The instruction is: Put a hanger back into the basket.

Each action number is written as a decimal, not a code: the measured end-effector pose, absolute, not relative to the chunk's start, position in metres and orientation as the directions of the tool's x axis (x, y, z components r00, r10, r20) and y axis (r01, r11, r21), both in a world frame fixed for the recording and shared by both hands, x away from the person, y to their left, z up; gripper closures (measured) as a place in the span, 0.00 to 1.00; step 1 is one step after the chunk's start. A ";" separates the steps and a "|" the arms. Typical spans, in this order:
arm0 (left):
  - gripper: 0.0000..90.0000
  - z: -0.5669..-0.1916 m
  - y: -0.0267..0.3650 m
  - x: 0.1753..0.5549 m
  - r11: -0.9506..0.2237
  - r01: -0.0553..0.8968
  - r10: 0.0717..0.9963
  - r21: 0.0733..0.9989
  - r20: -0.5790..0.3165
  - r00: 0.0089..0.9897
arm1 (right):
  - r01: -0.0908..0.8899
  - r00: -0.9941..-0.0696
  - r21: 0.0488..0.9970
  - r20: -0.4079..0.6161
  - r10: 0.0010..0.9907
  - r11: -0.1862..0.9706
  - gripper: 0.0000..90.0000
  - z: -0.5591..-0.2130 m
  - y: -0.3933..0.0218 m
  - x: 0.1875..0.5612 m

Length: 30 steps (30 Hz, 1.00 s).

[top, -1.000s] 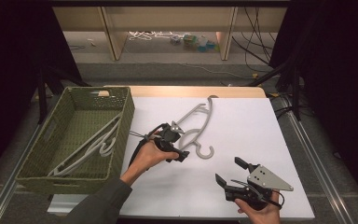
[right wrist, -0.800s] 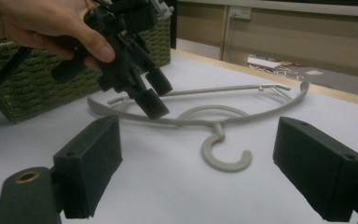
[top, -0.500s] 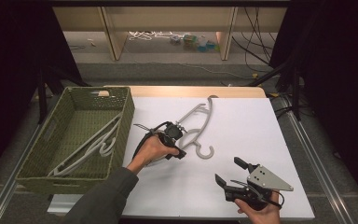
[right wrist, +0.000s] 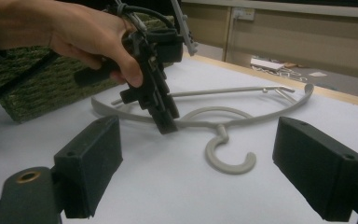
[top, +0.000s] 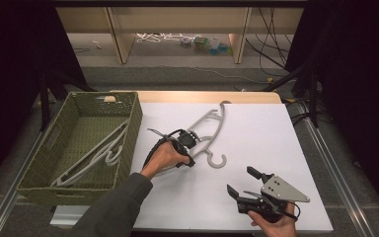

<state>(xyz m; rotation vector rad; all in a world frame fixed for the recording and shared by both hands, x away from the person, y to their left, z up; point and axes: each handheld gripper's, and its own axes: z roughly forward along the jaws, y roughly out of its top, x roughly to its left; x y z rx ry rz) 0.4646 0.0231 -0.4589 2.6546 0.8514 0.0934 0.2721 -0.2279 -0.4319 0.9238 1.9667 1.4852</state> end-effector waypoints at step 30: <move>0.91 -0.444 0.034 0.471 -0.761 0.515 0.545 0.395 -0.042 0.838 | 0.219 -0.647 0.960 0.008 0.762 0.175 0.19 -0.431 -0.229 0.272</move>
